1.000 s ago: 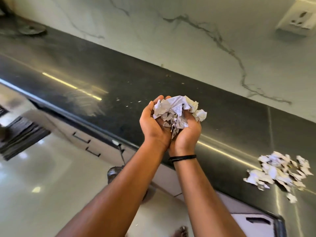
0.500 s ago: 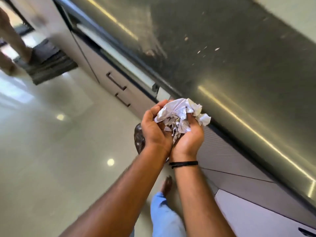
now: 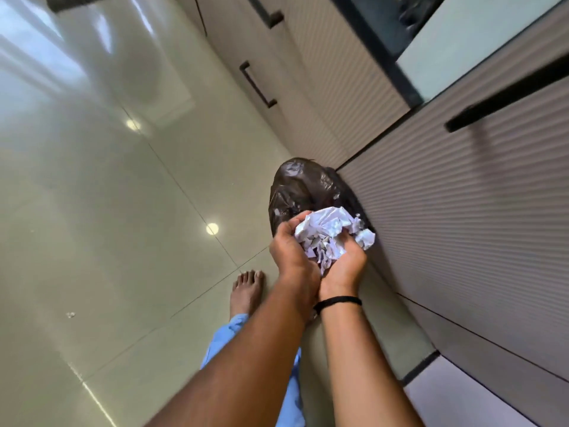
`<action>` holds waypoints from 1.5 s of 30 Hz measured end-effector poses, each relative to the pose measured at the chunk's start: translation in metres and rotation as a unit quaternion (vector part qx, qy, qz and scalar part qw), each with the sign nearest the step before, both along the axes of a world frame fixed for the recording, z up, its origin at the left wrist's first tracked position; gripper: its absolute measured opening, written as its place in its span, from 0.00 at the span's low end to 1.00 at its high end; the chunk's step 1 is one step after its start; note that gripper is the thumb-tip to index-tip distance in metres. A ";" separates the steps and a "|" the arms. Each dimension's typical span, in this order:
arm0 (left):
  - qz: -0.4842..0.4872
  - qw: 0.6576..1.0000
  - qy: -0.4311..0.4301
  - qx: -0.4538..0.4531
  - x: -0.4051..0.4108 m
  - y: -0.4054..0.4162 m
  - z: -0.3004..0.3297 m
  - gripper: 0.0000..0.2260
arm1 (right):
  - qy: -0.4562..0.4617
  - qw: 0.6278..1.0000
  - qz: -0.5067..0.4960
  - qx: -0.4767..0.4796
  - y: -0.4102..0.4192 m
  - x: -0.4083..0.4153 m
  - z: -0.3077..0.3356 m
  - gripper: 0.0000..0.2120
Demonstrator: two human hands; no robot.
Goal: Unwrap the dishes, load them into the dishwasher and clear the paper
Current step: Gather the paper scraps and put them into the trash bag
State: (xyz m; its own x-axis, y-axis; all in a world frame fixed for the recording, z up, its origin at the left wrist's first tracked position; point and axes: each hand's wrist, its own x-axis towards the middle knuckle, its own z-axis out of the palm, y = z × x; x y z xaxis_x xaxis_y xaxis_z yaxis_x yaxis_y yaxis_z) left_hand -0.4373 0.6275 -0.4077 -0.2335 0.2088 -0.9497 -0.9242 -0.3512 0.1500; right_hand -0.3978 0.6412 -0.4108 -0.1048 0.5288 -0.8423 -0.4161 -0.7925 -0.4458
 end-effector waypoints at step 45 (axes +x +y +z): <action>-0.217 0.941 0.222 -0.136 0.009 0.005 -0.018 0.12 | -0.383 0.894 0.110 0.205 0.037 0.008 -0.021 0.23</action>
